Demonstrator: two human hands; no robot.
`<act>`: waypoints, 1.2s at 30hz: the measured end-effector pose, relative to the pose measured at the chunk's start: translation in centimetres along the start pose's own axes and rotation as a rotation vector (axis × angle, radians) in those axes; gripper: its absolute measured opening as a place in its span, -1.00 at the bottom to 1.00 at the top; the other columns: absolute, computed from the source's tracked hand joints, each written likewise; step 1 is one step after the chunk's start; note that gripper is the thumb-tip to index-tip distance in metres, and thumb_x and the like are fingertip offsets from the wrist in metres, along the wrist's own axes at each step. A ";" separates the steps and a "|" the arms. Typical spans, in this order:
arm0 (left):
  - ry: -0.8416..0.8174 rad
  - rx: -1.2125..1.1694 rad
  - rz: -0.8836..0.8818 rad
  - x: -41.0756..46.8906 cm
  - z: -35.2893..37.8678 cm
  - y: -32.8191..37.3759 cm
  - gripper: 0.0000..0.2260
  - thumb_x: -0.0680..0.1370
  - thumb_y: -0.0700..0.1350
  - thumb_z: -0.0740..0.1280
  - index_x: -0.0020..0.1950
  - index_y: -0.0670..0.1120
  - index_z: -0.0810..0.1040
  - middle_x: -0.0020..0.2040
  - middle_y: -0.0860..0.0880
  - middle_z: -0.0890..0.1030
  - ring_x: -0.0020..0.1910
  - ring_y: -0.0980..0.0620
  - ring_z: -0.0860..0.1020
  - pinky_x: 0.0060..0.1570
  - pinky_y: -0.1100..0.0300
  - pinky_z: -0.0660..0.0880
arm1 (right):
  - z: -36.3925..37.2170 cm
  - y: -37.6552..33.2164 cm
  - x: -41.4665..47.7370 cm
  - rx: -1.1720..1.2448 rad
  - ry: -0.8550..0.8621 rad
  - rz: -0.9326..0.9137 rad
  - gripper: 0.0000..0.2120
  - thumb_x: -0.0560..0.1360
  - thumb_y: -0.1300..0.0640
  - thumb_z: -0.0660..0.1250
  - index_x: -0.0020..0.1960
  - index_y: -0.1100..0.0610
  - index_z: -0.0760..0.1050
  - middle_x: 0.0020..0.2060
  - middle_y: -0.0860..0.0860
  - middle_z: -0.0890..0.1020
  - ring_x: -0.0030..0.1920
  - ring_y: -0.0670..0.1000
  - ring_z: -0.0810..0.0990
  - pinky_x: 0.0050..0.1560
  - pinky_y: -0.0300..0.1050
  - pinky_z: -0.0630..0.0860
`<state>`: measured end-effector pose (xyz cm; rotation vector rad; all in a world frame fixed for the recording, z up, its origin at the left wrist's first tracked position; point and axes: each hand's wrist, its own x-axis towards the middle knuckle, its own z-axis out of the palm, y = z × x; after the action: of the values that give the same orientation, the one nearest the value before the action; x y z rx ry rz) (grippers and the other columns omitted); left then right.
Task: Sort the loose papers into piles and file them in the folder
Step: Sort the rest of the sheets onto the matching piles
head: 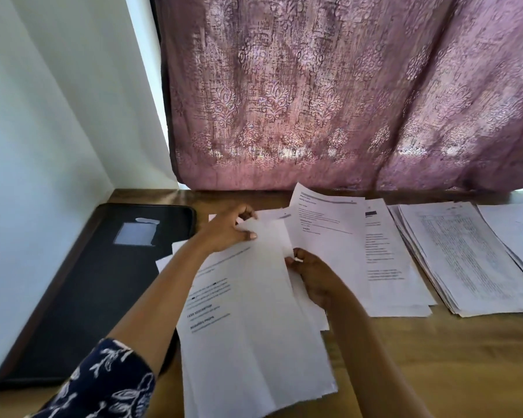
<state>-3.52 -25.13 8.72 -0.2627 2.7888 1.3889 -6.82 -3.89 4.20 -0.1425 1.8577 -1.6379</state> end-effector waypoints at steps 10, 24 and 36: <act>-0.187 0.098 -0.159 0.6 5.6 -6.7 -0.66 0.51 -0.17 0.43 0.22 0.08 0.48 0.32 0.04 0.47 0.31 0.02 0.42 0.26 0.19 0.36 | 0.7 3.9 -0.7 -0.685 0.321 -0.156 -0.79 0.63 0.12 0.15 0.14 0.15 0.52 -0.03 0.02 0.61 -0.07 0.00 0.53 -0.11 -0.21 0.45; 0.337 0.588 -0.015 1.2 9.6 -9.8 -0.47 0.53 0.26 0.02 0.32 0.02 0.51 0.35 -0.05 0.50 0.33 -0.12 0.45 0.23 -0.09 0.40 | -9.2 5.2 8.5 -1.324 0.393 -0.090 -0.41 0.62 -0.18 -0.12 0.57 0.04 -0.10 0.56 0.01 -0.05 0.55 0.02 -0.11 0.47 0.24 -0.16; 0.336 0.628 -0.008 1.2 9.1 -9.9 -0.48 0.53 0.23 0.03 0.33 0.00 0.51 0.35 -0.04 0.50 0.33 -0.10 0.45 0.25 -0.13 0.37 | -9.3 5.1 7.1 -1.339 0.282 -0.108 -0.42 0.63 -0.19 -0.13 0.57 0.02 -0.12 0.56 -0.02 -0.09 0.55 -0.03 -0.15 0.47 0.21 -0.21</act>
<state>-3.71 -23.95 -4.75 -0.5188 3.2972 0.4344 -15.65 1.67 -3.18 -0.5832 2.8880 -0.2029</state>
